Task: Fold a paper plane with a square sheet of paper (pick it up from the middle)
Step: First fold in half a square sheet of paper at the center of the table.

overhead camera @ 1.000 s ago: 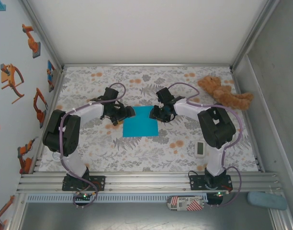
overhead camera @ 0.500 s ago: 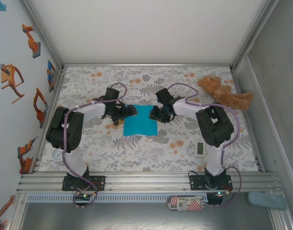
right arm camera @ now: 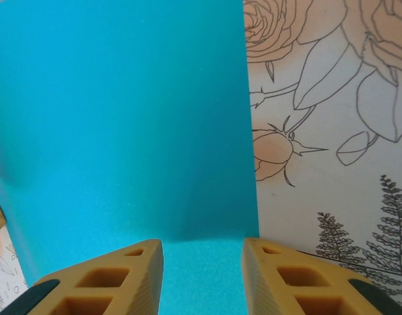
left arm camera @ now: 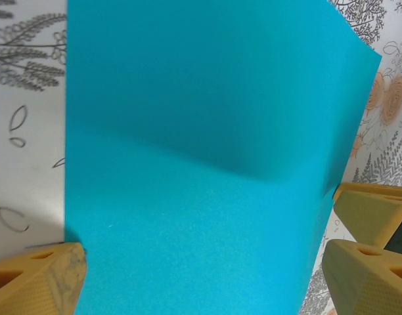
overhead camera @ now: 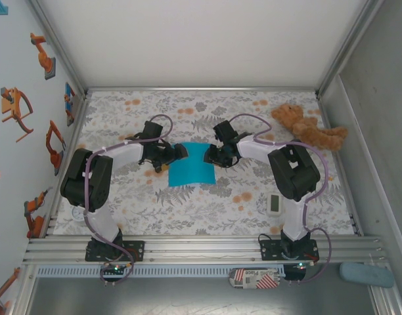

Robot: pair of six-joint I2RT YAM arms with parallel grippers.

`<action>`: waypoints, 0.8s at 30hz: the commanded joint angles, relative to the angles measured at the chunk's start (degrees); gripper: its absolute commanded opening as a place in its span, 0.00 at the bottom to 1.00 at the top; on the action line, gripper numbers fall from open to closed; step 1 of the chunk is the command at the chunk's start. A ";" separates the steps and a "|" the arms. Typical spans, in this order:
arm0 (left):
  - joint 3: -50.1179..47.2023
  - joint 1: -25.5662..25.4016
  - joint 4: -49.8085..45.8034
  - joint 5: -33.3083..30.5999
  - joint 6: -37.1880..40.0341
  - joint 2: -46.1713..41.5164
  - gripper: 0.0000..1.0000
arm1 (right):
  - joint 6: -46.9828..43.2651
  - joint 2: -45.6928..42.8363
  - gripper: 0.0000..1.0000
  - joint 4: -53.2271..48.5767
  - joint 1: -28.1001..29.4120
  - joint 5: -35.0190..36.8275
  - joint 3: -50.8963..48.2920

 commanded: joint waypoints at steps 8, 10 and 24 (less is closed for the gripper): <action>2.43 0.30 -3.19 -1.67 0.96 -1.95 0.93 | 0.74 1.93 0.36 -0.08 0.23 1.61 -0.77; 3.09 0.30 -2.64 -0.83 0.75 -0.13 0.93 | 0.65 2.01 0.36 -0.04 0.21 1.52 -0.77; -0.71 0.94 2.91 1.70 -1.19 2.44 0.96 | 1.20 3.37 0.34 3.44 0.22 -2.15 -0.31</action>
